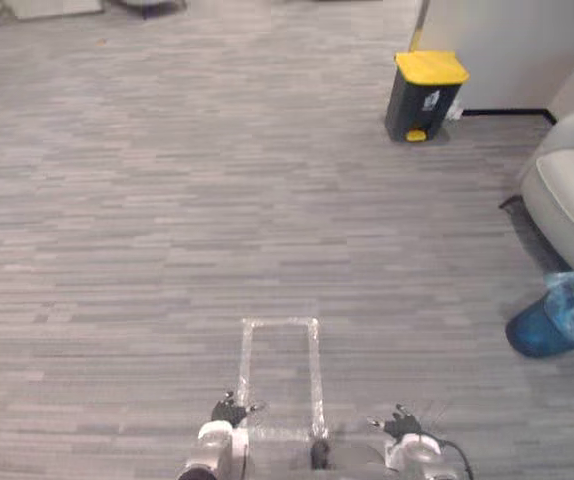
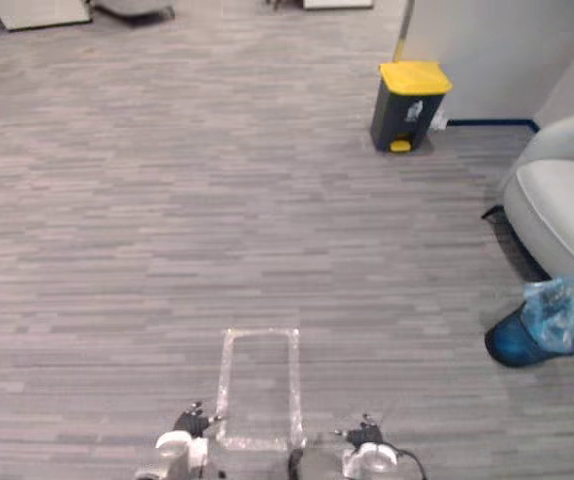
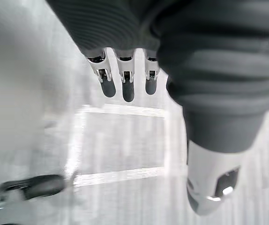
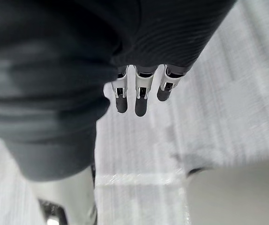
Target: Organize the slippers on the shoe rack
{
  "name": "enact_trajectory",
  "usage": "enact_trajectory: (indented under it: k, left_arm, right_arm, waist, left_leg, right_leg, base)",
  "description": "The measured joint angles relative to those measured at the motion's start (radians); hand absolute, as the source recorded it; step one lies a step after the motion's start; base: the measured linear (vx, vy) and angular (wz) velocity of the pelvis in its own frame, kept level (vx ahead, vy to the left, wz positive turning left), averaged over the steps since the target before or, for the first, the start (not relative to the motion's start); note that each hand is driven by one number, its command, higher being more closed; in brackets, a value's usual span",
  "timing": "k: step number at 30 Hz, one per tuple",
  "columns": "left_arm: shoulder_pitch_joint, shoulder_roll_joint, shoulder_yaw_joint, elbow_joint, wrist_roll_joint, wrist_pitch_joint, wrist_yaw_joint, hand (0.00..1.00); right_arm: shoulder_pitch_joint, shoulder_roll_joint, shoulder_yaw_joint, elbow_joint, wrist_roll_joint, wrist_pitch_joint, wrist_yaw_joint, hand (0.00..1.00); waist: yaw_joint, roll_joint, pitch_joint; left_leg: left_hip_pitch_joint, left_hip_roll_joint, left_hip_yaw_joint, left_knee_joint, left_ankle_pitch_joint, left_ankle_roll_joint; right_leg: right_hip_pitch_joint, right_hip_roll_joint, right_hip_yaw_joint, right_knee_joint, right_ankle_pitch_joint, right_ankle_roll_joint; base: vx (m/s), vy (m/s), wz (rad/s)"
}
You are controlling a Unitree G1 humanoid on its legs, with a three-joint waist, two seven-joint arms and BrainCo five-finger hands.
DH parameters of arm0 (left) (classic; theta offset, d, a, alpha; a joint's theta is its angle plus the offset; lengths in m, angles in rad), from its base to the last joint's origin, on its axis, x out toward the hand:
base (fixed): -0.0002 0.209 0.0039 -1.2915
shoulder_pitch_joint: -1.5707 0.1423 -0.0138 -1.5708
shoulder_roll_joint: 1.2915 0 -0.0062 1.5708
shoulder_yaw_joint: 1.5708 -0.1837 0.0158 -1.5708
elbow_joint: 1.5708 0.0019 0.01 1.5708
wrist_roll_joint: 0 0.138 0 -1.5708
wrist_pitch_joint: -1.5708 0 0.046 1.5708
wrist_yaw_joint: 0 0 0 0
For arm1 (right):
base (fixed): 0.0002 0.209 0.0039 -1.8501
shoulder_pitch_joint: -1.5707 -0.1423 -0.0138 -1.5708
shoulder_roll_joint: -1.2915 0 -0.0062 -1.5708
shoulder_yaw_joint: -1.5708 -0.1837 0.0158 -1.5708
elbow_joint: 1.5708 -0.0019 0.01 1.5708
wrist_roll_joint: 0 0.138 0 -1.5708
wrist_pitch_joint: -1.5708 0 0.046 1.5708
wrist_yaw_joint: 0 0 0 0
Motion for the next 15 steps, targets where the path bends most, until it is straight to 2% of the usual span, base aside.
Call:
enact_trajectory:
  k: [1, 3, 4, 5, 6, 7, 9, 10, 12, 13, 14, 15]
  left_arm:
    - [0.005, 0.002, 0.001, -0.001, 0.000, 0.000, 0.001, 0.00]
    - [0.006, 0.001, 0.000, 0.002, 0.000, -0.001, 0.001, 0.00]
    - [0.007, 0.001, -0.005, 0.010, 0.000, -0.003, 0.001, 0.00]
    - [0.011, 0.001, -0.012, 0.018, 0.000, -0.003, 0.001, 0.00]
    - [0.010, 0.007, -0.012, 0.030, 0.000, -0.006, 0.001, 0.00]
    - [0.009, 0.033, -0.025, 0.043, 0.002, -0.005, 0.001, 0.00]
    - [0.003, 0.071, -0.044, 0.073, 0.002, 0.000, 0.000, 0.00]
    - [-0.006, 0.090, -0.055, 0.098, 0.007, 0.004, 0.000, 0.00]
    - [-0.002, 0.100, -0.060, 0.112, 0.020, 0.009, 0.000, 0.00]
    - [0.003, 0.101, -0.059, 0.112, 0.021, 0.009, 0.001, 0.00]
    - [0.008, 0.101, -0.059, 0.112, 0.019, 0.009, 0.001, 0.00]
    - [0.007, 0.101, -0.059, 0.112, 0.019, 0.009, 0.001, 0.00]
  right_arm:
    - [-0.014, 0.011, -0.006, -0.003, 0.000, 0.002, 0.001, 0.00]
    - [-0.016, 0.015, -0.022, -0.009, 0.000, 0.001, 0.001, 0.00]
    - [-0.015, 0.011, -0.038, -0.001, -0.001, 0.000, 0.001, 0.00]
    - [-0.014, 0.006, -0.036, 0.013, -0.002, -0.001, 0.001, 0.00]
    - [-0.007, -0.003, -0.036, 0.019, -0.005, 0.001, 0.000, 0.00]
    - [-0.009, -0.003, -0.034, 0.044, -0.005, 0.002, 0.002, 0.00]
    - [-0.002, 0.006, -0.039, 0.051, -0.005, 0.004, 0.002, 0.00]
    - [0.001, 0.008, -0.039, 0.052, -0.004, 0.007, 0.003, 0.00]
    - [-0.013, 0.008, -0.038, 0.064, -0.005, 0.009, 0.005, 0.00]
    - [-0.021, 0.008, -0.038, 0.069, -0.005, 0.009, 0.008, 0.00]
    - [-0.032, 0.008, -0.037, 0.071, -0.005, 0.009, 0.011, 0.00]
    - [-0.041, 0.008, -0.035, 0.074, -0.005, 0.008, 0.012, 0.00]
  waist:
    - [0.004, 0.001, -0.002]
    - [0.005, 0.002, -0.001]
    - [0.006, 0.006, -0.004]
    - [0.006, 0.023, -0.013]
    - [0.006, 0.025, -0.018]
    - [-0.001, 0.002, -0.038]
    - [-0.006, -0.024, -0.051]
    - [-0.005, -0.033, -0.053]
    - [-0.002, -0.030, -0.051]
    - [-0.001, -0.018, -0.047]
    - [0.000, -0.013, -0.045]
    - [0.002, 0.004, -0.044]
  left_leg:
    - [-0.021, -0.040, 0.000, -0.242, -0.015, 0.004]
    - [-0.036, -0.085, -0.061, -0.418, -0.001, 0.001]
    - [-0.038, -0.119, -0.140, -0.572, 0.044, -0.022]
    - [-0.042, -0.124, -0.199, -0.673, 0.091, -0.056]
    - [-0.034, -0.127, -0.189, -0.648, 0.184, -0.038]
    - [-0.017, -0.145, -0.128, -0.647, 0.167, 0.002]
    - [0.001, -0.150, -0.067, -0.654, 0.159, 0.030]
    - [0.023, -0.143, 0.000, -0.659, 0.148, 0.049]
    - [0.069, -0.133, 0.074, -0.682, 0.141, 0.060]
    - [0.097, -0.125, 0.111, -0.696, 0.137, 0.067]
    - [0.128, -0.115, 0.144, -0.714, 0.136, 0.069]
    - [0.149, -0.105, 0.165, -0.725, 0.136, 0.069]
  right_leg:
    - [0.034, -0.028, 0.075, -0.016, -0.016, 0.021]
    - [0.042, -0.053, 0.138, -0.019, -0.033, 0.040]
    - [0.048, -0.071, 0.191, -0.027, -0.048, 0.059]
    - [0.050, -0.074, 0.233, -0.042, -0.064, 0.079]
    - [0.062, -0.086, 0.274, -0.047, -0.084, 0.102]
    - [0.055, -0.123, 0.305, -0.029, -0.073, 0.117]
    - [0.004, -0.141, 0.307, 0.004, -0.028, 0.160]
    - [-0.026, -0.147, 0.321, 0.025, 0.009, 0.185]
    - [-0.048, -0.150, 0.315, 0.038, 0.052, 0.212]
    - [-0.056, -0.150, 0.290, 0.040, 0.052, 0.216]
    - [-0.077, -0.146, 0.239, 0.035, 0.050, 0.215]
    - [-0.105, -0.132, 0.184, 0.020, 0.048, 0.212]
  base:
    - [0.36, 0.187, -1.25]
    - [0.34, 0.231, -1.21]
    - [0.40, 0.346, -1.39]
    - [0.42, 0.407, -1.50]
    - [0.52, 0.507, -1.45]
    - [0.43, 0.407, -1.13]
    - [0.42, 0.353, -1.07]
    - [0.40, 0.337, -1.06]
    - [0.26, 0.209, -1.16]
    - [0.23, 0.167, -1.43]
    - [0.23, 0.145, -1.36]
    - [0.19, 0.067, -1.73]
